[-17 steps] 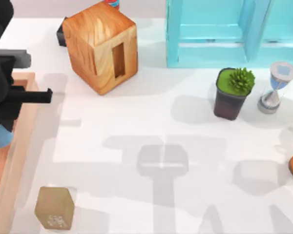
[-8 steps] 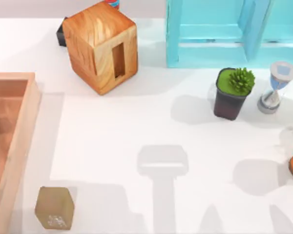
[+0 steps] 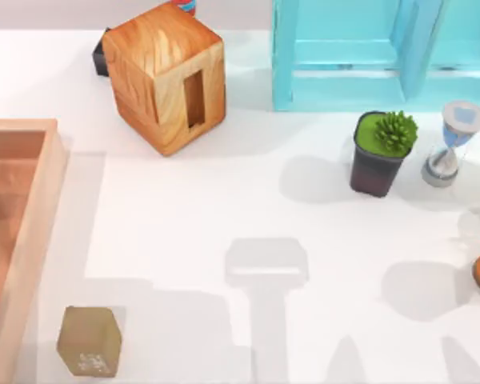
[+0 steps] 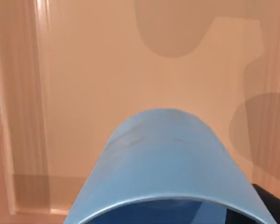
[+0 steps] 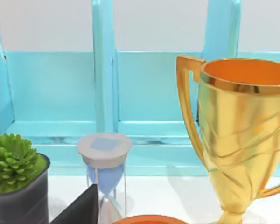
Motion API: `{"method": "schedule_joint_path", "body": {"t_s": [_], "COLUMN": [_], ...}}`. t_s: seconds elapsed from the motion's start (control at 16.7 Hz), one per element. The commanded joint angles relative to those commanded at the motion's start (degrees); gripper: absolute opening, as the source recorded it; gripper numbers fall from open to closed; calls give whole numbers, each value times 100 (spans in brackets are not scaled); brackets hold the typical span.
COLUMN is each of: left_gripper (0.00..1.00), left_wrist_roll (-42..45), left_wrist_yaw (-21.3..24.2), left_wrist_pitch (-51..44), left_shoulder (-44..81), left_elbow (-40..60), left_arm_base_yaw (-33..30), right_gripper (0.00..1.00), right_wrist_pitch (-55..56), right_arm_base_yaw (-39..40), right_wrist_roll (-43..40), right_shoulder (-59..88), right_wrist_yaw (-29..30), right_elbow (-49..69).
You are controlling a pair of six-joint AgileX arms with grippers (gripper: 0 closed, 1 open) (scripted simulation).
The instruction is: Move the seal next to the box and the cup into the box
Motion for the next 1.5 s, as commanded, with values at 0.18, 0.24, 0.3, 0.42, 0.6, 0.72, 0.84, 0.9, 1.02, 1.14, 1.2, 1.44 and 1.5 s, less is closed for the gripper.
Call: {"method": "schedule_joint_path", "body": {"t_s": [0.18,0.24,0.3,0.42,0.6,0.72,0.84,0.9,1.02,1.14,1.2,1.44,1.5], "left_gripper": [0,0,0,0,0,0,0,0,0,8,15,45,53], "left_wrist_roll": [30,51,78,143,239,284,302,302,302,302,302,302,302], "left_wrist_yaw": [-198,-235,-249,-211,2,170,248,248,248,248,248,248,248], "left_wrist_pitch": [681,870,1015,1189,1174,1066,1029,1029,1029,1029,1029,1029,1029], "left_shoulder": [95,134,176,260,334,370,404,404,404,404,404,404,404], "left_elbow": [16,-45,-141,-429,-978,-1262,-1380,-1380,-1380,-1380,-1380,-1380,-1380], "left_arm_base_yaw": [55,91,133,228,331,354,365,365,365,365,365,365,365], "right_gripper": [100,100,100,100,100,100,100,100,100,100,100,100,100], "right_wrist_pitch": [0,0,0,0,0,0,0,0,0,0,0,0,0], "right_arm_base_yaw": [0,0,0,0,0,0,0,0,0,0,0,0,0], "right_wrist_roll": [0,0,0,0,0,0,0,0,0,0,0,0,0], "right_shoulder": [0,0,0,0,0,0,0,0,0,0,0,0,0], "right_wrist_yaw": [0,0,0,0,0,0,0,0,0,0,0,0,0], "right_elbow": [0,0,0,0,0,0,0,0,0,0,0,0,0]}}
